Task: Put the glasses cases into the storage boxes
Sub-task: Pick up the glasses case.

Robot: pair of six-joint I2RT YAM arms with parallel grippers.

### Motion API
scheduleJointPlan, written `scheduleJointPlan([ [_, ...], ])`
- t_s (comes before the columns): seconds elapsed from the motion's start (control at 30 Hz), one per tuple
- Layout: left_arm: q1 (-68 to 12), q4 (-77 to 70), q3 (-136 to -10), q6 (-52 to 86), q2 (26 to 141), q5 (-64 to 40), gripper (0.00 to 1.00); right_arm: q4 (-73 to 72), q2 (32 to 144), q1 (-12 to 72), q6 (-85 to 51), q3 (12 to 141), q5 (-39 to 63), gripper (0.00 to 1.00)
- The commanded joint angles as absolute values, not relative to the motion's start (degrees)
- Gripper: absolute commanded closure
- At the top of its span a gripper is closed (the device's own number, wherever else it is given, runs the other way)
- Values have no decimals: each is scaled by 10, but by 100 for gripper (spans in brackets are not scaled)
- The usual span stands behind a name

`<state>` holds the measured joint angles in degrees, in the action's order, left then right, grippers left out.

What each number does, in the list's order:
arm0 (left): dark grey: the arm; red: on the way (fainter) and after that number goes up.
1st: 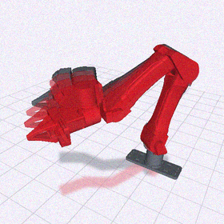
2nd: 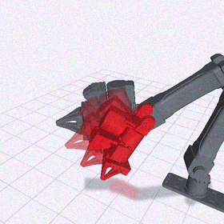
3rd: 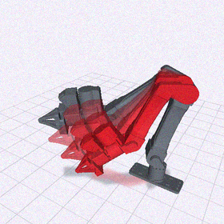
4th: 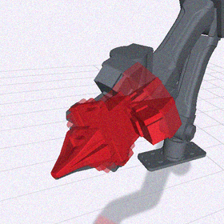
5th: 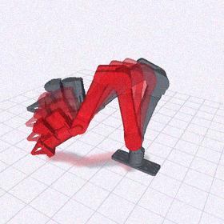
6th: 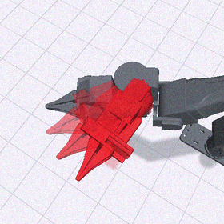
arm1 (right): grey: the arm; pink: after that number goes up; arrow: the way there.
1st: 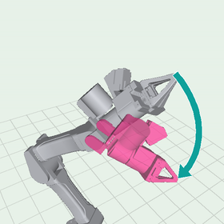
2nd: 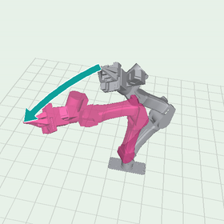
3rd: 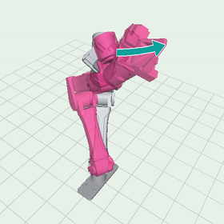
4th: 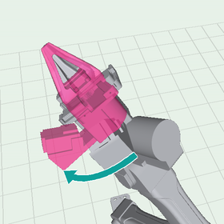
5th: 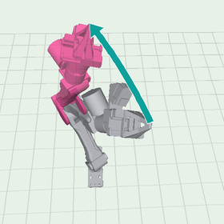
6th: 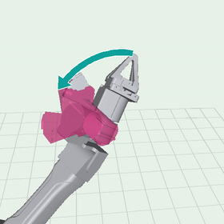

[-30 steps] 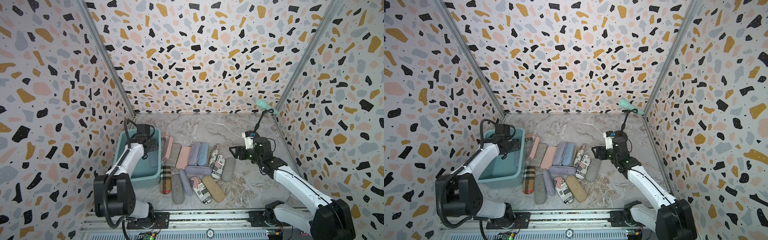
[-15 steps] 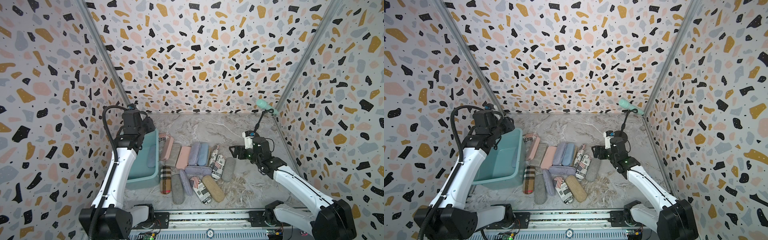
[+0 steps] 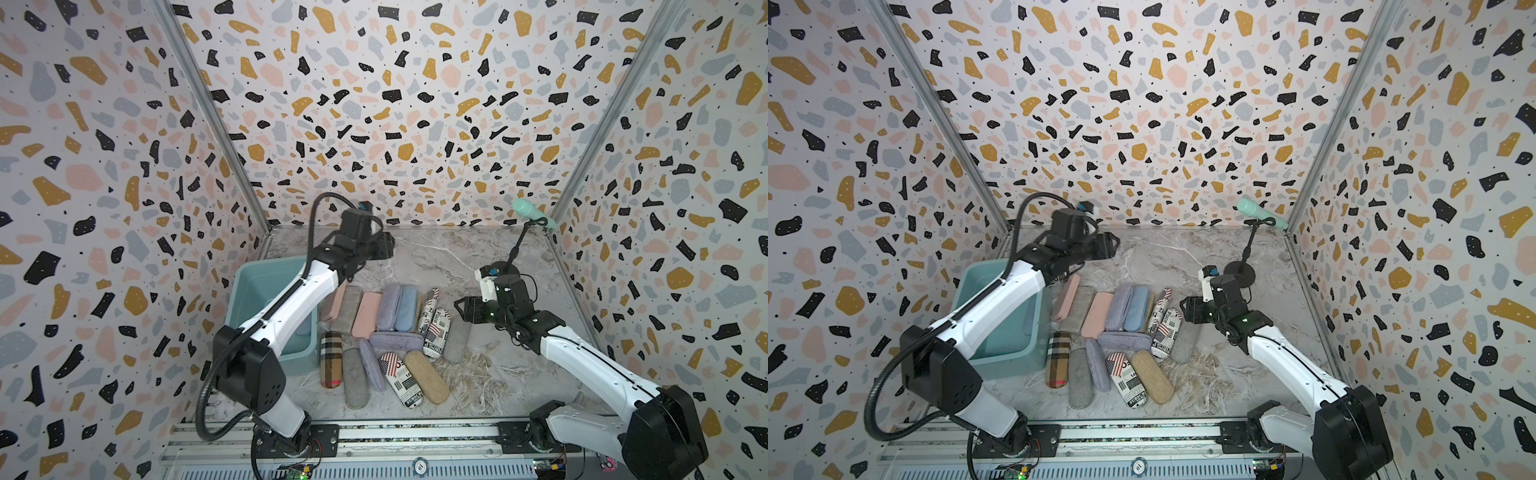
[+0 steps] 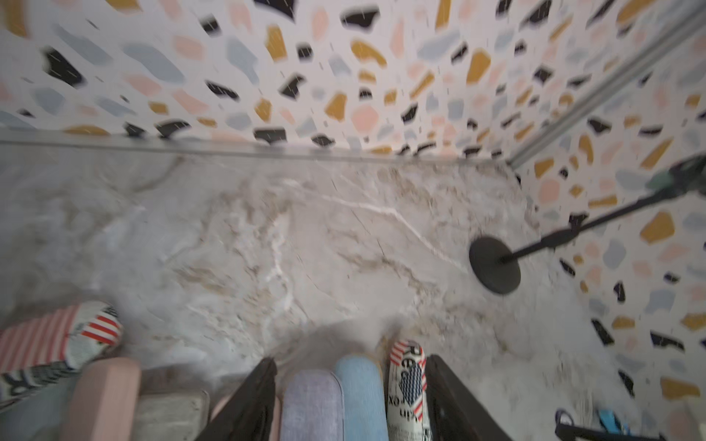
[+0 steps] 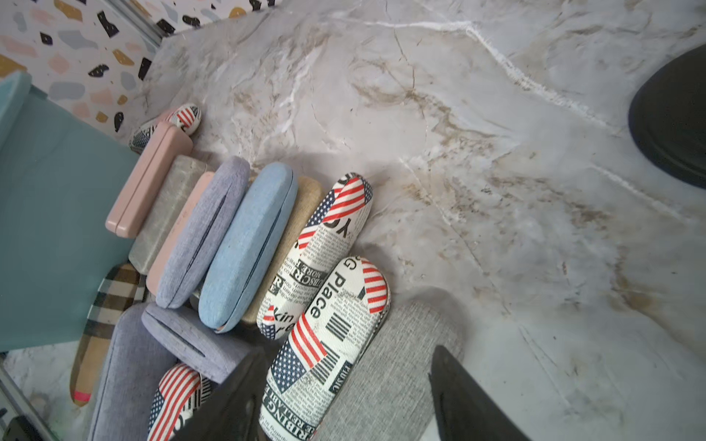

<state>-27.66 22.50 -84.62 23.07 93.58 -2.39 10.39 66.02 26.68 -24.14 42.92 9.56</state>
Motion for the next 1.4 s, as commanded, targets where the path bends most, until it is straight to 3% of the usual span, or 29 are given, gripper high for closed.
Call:
scheduleJointPlan([
  [0.0,-276,237,-812,213,937,-13,36,137,665,279,-240,465,78,29],
  [0.5,-292,264,-719,193,980,-20,38,192,736,319,-263,534,31,27],
  [1.2,-298,258,-681,182,1031,-73,40,228,657,365,-259,543,-11,23],
  [1.37,-318,264,-682,185,1034,-29,39,222,654,373,-257,545,-12,23],
])
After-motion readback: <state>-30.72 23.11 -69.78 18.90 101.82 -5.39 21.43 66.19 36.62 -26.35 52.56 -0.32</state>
